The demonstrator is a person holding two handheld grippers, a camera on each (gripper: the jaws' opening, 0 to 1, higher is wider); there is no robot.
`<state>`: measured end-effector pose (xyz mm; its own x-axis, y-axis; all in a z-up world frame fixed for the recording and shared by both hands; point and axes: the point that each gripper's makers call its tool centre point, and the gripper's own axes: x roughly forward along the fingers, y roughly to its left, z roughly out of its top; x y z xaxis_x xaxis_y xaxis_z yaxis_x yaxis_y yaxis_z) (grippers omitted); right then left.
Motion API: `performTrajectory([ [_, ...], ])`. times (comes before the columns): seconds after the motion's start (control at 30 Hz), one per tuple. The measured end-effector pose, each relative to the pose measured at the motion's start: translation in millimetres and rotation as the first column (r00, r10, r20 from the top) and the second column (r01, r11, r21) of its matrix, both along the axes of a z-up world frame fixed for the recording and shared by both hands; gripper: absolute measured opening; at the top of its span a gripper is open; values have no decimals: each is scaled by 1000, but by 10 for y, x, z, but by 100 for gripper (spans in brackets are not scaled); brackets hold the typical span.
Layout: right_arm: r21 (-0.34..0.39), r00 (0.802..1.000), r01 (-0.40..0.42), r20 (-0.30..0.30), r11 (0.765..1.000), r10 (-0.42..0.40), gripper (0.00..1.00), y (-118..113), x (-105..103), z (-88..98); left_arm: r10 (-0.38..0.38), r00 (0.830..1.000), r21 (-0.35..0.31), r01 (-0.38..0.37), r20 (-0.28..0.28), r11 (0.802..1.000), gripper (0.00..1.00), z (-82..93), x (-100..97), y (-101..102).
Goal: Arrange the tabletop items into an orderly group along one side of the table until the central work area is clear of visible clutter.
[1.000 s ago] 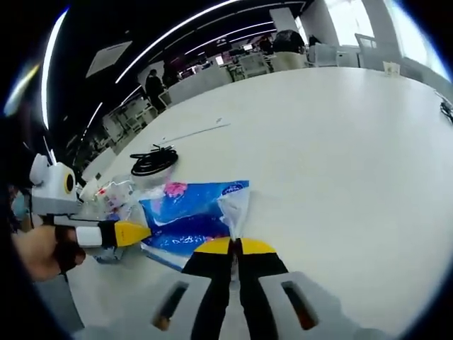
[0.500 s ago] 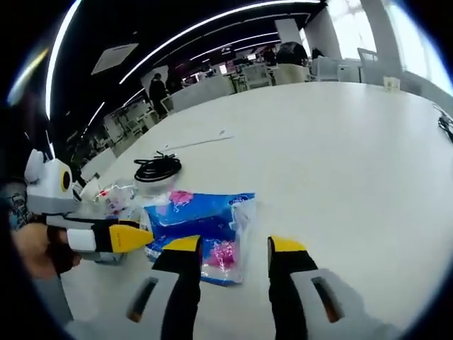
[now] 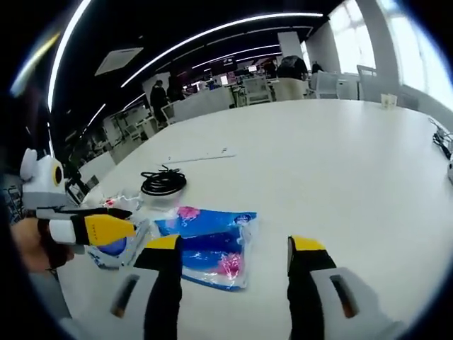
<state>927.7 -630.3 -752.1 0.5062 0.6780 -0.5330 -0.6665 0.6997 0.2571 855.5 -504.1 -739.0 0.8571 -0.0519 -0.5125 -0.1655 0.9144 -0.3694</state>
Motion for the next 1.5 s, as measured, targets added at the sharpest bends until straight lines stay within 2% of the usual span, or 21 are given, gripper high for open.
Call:
performTrajectory([
  [0.13, 9, 1000, 5, 13, 1000, -5, 62, 28, -8, 84, -7, 1000, 10, 7, 5, 1000, 88, 101, -30, 38],
  [0.33, 2, 999, -18, 28, 1000, 18, 62, 116, -61, 146, -20, 999, 5, 20, 46, 1000, 86, 242, -92, 87],
  [0.5, 0, 1000, -22, 20, 1000, 22, 62, 111, -129, 172, -25, 998, 18, 24, 57, 1000, 84, 267, -174, 175],
  [0.63, 2, 999, -34, 5, 999, 34, 62, 123, -187, 180, -25, 998, -4, 25, 63, 1000, 83, 280, -218, 219],
  [0.83, 3, 998, -56, 19, 998, 56, 63, 212, -186, 214, -15, 997, 11, 14, 70, 1000, 83, 327, -343, 397],
  [1.13, -7, 989, -140, 44, 990, 140, 63, 548, -272, 254, 30, 997, 16, -31, 65, 999, 82, 334, -607, 685],
  [1.33, -2, 981, -186, 50, 983, 186, 63, 786, -414, 297, 60, 997, 18, -61, 55, 998, 81, 320, -801, 854],
  [1.5, -15, 971, -232, 59, 973, 232, 63, 993, -455, 274, 81, 995, 12, -82, 50, 997, 79, 323, -877, 920],
])
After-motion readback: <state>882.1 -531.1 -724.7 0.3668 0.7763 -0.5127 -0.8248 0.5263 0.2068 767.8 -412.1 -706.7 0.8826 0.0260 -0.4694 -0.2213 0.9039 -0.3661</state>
